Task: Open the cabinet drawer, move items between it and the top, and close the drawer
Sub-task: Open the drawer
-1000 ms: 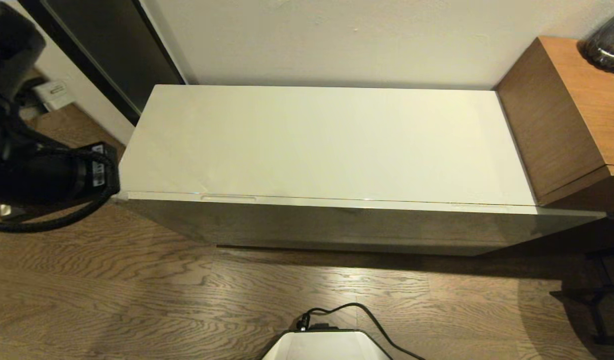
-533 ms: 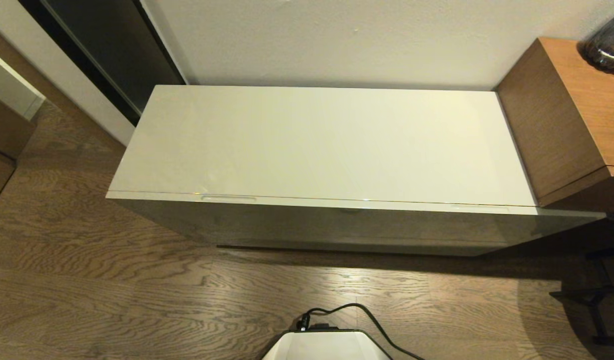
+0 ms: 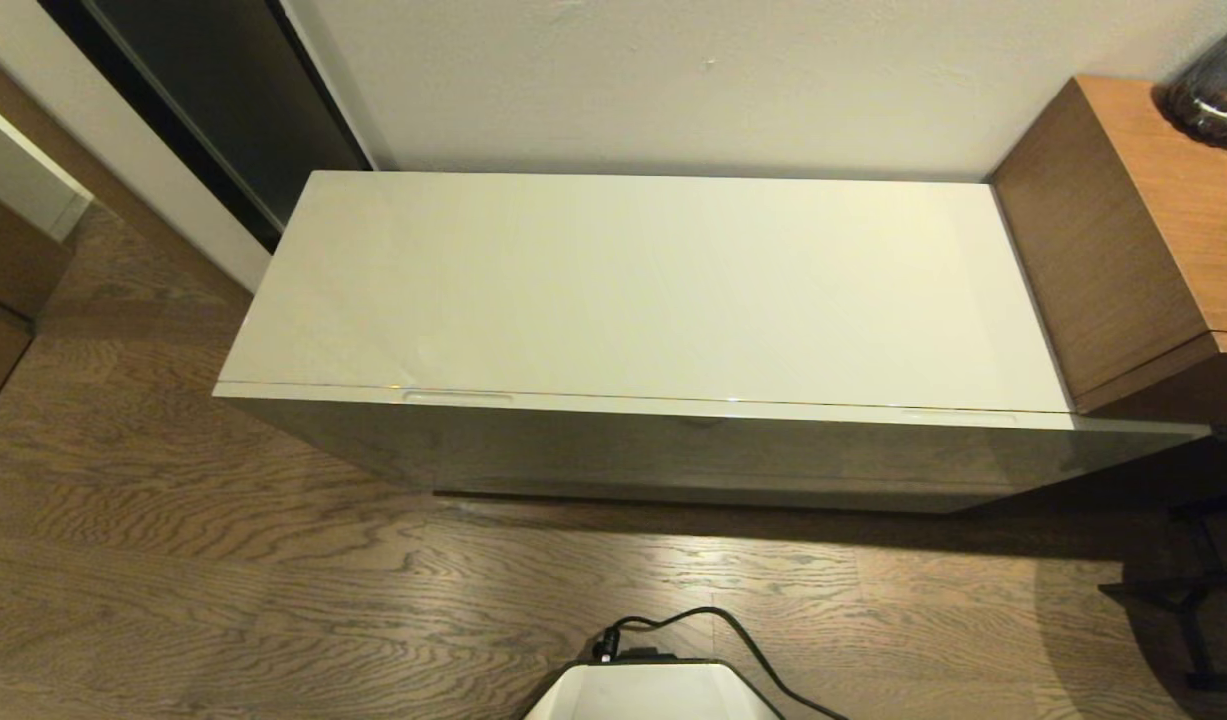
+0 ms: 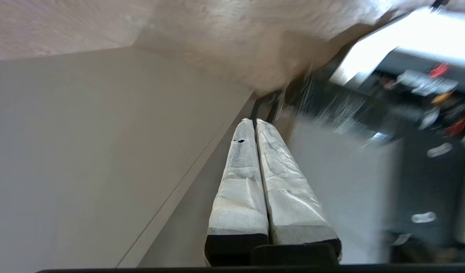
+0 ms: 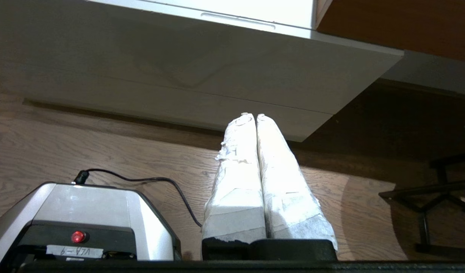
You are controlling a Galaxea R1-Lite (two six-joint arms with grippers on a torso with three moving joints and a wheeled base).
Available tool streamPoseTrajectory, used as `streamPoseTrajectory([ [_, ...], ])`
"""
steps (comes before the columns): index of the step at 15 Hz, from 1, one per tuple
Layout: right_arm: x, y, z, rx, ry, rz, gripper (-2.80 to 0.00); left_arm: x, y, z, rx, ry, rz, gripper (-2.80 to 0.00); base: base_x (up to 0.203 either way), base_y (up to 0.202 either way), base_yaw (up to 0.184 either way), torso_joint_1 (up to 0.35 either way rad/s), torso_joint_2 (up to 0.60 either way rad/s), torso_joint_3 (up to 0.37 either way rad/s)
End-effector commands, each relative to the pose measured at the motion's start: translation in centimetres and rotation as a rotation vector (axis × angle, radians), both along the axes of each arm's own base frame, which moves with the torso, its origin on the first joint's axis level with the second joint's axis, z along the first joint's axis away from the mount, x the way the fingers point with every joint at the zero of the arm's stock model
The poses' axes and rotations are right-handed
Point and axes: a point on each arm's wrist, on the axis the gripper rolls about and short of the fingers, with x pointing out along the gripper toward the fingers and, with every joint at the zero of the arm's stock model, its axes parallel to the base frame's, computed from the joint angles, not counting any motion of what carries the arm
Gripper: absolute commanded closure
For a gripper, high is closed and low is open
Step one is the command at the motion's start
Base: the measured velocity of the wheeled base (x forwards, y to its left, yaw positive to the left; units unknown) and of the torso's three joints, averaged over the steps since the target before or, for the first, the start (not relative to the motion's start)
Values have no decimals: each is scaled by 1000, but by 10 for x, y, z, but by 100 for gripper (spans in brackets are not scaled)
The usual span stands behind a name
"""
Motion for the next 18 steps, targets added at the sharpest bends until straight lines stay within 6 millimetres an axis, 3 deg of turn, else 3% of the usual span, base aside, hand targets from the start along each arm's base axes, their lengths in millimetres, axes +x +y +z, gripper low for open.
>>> streamPoseTrajectory([
  [1,0,0,0,-1,1,1,0,-17,-1,-45,85,-39,-27,0,0,0,0,0,0,0],
  [3,0,0,0,-1,1,1,0,-14,0,-60,197,-2,-49,0,0,0,0,0,0,0],
  [5,0,0,0,-2,1,1,0,-9,0,-53,199,-82,-38,0,0,0,0,0,0,0],
  [7,0,0,0,-1,1,1,0,3,0,-38,209,-268,-39,0,0,0,0,0,0,0],
  [10,0,0,0,-1,1,1,0,50,-2,-23,211,-611,-65,0,0,0,0,0,0,0],
  [14,0,0,0,-1,1,1,0,106,-5,-56,208,-868,-178,0,0,0,0,0,0,0],
  [16,0,0,0,-1,1,1,0,116,-7,-69,224,-955,-254,0,0,0,0,0,0,0],
  [18,0,0,0,-1,1,1,0,119,-8,-78,214,-896,-296,0,0,0,0,0,0,0],
])
